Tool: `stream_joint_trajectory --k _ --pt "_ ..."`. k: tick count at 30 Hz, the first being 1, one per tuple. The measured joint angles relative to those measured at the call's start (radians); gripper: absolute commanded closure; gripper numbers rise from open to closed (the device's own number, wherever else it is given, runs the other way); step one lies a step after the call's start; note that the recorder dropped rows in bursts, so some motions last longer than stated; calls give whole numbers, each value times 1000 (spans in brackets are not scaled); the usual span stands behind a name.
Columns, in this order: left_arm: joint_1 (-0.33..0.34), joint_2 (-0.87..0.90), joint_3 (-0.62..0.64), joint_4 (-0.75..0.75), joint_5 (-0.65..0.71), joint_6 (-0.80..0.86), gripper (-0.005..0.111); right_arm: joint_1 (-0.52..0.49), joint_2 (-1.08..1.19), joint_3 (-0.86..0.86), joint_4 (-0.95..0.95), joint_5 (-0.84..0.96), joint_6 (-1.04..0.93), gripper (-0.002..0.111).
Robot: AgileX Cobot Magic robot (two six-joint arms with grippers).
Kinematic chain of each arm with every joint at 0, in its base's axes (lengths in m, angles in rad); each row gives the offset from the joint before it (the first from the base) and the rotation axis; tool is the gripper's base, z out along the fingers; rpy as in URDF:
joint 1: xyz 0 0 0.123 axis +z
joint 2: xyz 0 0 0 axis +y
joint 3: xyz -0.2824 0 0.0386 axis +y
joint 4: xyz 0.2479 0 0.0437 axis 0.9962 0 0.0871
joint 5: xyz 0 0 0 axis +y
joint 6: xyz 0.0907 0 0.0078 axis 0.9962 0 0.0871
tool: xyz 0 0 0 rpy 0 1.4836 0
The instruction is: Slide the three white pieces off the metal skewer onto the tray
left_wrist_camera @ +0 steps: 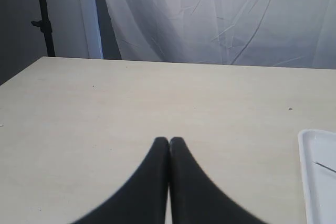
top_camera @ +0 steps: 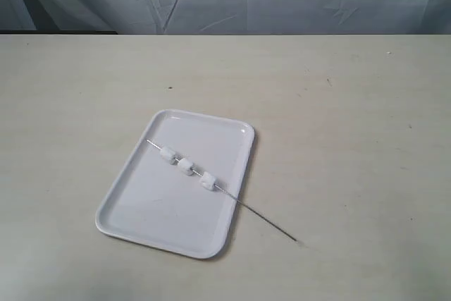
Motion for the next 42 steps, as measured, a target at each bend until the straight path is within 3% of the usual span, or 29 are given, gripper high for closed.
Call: stream_joint_trajectory --k 6,10,15,21,28,30,35,38,42 --pt "0 0 0 0 0 0 107 0 0 0 0 0 0 109" --pt "0 0 0 0 0 0 107 0 0 0 -110 -14 -15 109" --pt "0 0 0 0 0 0 107 0 0 0 -199 -145 -20 109" --pt "0 0 0 0 0 0 107 0 -1 0 -210 -603 -22 109" --pt "0 0 0 0 0 0 107 0 -5 0 -190 -1427 -21 109" --pt "0 0 0 0 0 0 107 0 -6 -26 -172 -1512 -33 109" --pt "0 0 0 0 2 0 107 0 -7 -206 -143 -1558 -4 109" --pt "0 0 0 0 2 0 107 0 -8 -364 -157 -1463 31 109" --pt "0 0 0 0 2 0 107 0 18 -642 -186 -913 158 109"
